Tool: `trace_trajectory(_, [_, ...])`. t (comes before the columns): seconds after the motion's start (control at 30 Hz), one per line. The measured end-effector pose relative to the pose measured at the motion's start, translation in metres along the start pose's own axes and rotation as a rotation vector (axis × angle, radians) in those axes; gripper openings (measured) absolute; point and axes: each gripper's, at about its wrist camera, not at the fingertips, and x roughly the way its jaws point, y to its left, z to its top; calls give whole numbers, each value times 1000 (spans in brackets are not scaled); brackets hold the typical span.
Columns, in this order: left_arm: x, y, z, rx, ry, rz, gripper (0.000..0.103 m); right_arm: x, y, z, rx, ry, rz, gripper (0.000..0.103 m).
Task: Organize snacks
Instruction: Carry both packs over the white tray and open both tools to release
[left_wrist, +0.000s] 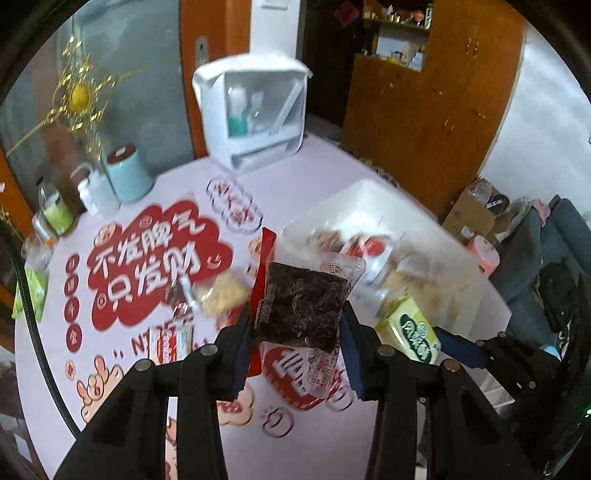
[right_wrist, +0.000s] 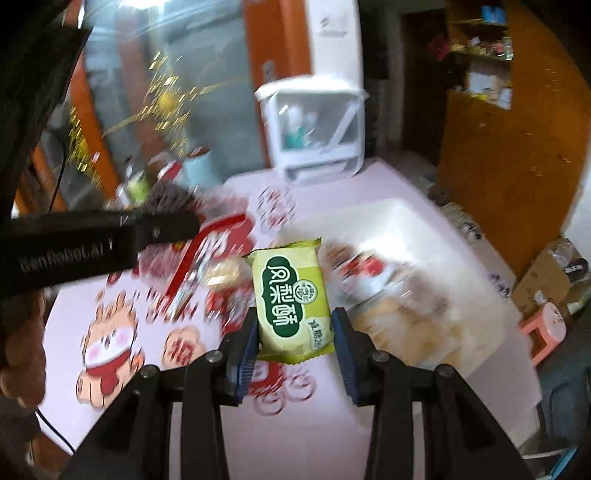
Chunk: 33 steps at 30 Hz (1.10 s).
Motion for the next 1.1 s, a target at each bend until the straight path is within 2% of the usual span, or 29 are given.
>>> trace_trajectory(0.2, [-5, -36, 35, 14, -46, -14, 41, -26, -45, 32, 71, -128, -90, 39])
trace_trajectory(0.4, [15, -74, 73, 51, -72, 16, 41, -13, -83, 59, 105, -159, -180, 40])
trace_trajectory(0.6, [55, -100, 102, 62, -56, 71, 41, 31, -104, 71, 92, -95, -227, 40])
trace_trajectory(0.93, [145, -101, 103, 51, 98, 159, 43, 102, -126, 50, 100, 72, -250, 44])
trace_trajectory(1.0, [155, -100, 100, 54, 122, 166, 46, 110, -129, 46, 108, 94, -240, 45])
trace_trajectory(1.03, [160, -100, 99, 59, 133, 170, 54, 111, -130, 45, 110, 97, -239, 46])
trace_trajectory(1.07, [163, -100, 97, 69, 144, 182, 69, 112, -131, 43, 114, 99, -234, 50])
trace_trajectory(1.1, [165, -100, 95, 78, 145, 197, 77, 113, -131, 43, 117, 98, -227, 54])
